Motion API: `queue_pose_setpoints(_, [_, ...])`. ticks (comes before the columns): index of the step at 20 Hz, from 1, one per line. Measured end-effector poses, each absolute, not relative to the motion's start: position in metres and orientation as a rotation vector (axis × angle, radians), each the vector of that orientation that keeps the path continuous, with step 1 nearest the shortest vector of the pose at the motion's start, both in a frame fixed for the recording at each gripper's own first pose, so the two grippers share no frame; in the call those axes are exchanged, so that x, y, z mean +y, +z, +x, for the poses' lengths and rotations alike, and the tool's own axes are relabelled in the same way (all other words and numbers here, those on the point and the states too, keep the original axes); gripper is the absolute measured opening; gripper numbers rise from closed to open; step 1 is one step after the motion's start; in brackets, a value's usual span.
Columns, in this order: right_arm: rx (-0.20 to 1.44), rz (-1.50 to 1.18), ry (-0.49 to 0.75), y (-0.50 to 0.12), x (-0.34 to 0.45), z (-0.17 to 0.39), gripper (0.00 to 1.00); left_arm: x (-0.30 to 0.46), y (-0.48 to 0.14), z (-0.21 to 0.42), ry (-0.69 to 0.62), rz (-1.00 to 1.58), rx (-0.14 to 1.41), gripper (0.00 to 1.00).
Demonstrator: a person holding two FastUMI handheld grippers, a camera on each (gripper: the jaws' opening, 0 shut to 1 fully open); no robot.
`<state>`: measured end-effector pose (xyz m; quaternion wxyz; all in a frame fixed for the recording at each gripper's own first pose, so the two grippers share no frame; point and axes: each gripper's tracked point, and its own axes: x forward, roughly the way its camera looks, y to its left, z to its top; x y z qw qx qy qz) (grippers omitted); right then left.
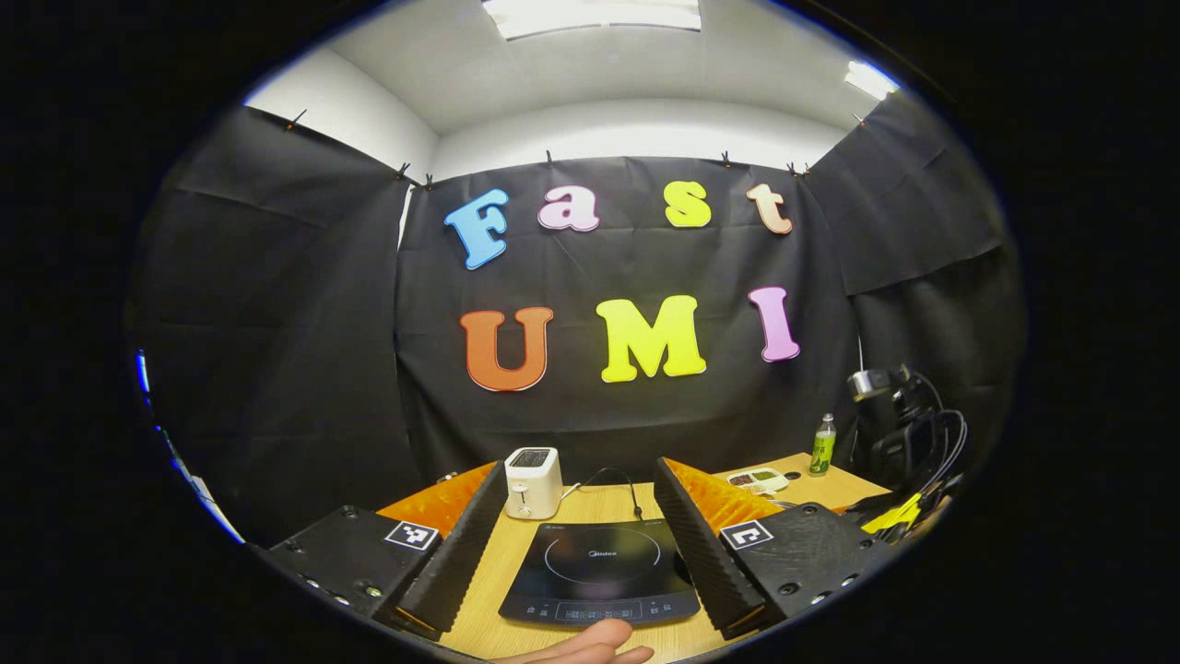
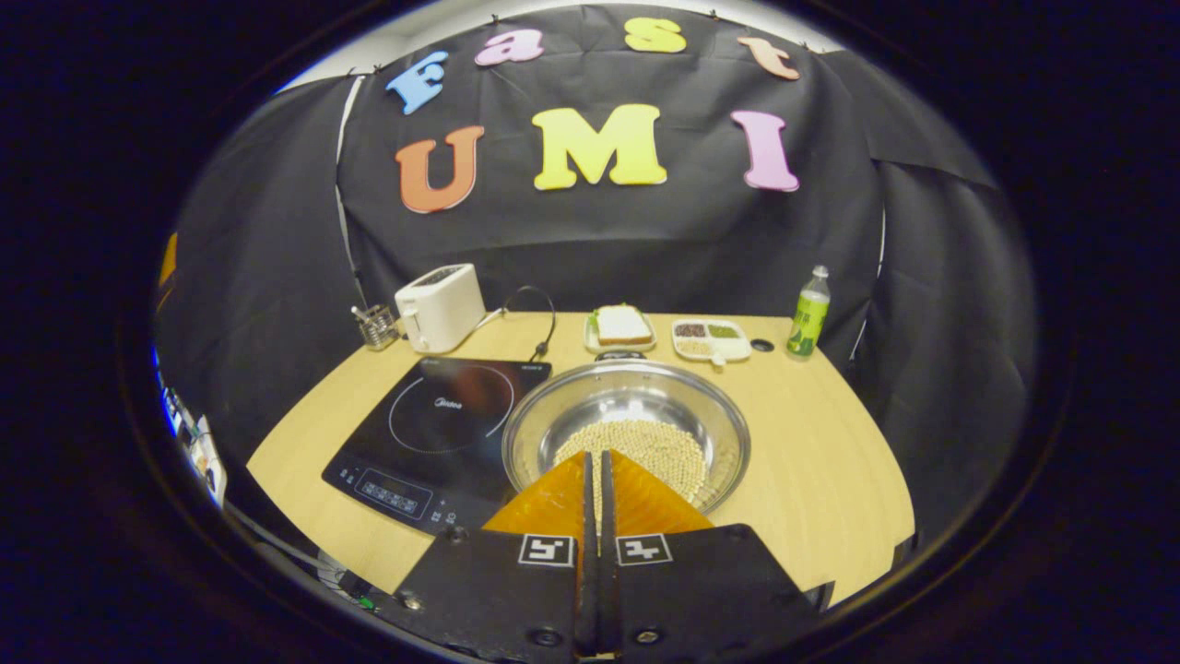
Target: First push the handle of the pot to place it horizontally, then grasp the pot with both hands and set it on the induction cooktop.
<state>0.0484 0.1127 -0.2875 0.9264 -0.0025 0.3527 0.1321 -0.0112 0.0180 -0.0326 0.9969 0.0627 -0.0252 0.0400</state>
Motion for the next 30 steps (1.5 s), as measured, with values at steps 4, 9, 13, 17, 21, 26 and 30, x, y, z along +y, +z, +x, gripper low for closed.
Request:
queue_pose_setpoints(4, [0.818, -0.041, 0.299, -0.324, 0.132, 0.038, 0.04, 0.020, -0.045, -0.008, 0.090, 0.151, -0.031, 0.95])
queue_pose_setpoints(9, [0.903, -0.085, 0.343, -0.358, 0.148, 0.020, 0.01, 0.021, -0.054, -0.008, 0.090, 0.129, -0.016, 0.96])
queue_pose_setpoints(13, [0.990, -0.057, 0.334, -0.382, 0.148, 0.011, 0.04, 0.012, -0.052, -0.018, 0.059, 0.117, -0.034, 0.96])
queue_pose_setpoints(17, [1.029, -0.017, 0.326, -0.393, 0.141, 0.009, 0.04, 0.008, -0.048, -0.032, 0.050, 0.098, -0.061, 0.96])
queue_pose_setpoints(21, [1.026, -0.022, 0.314, -0.393, 0.132, 0.010, 0.00, 0.002, -0.046, -0.039, 0.035, 0.081, -0.069, 0.96])
queue_pose_setpoints(26, [1.025, -0.026, 0.304, -0.394, 0.122, 0.010, 0.01, 0.002, -0.051, -0.050, 0.041, 0.093, -0.054, 0.96])
queue_pose_setpoints(30, [1.029, -0.045, 0.307, -0.394, 0.113, 0.010, 0.01, 0.002, -0.044, -0.061, 0.041, 0.069, -0.071, 0.96])
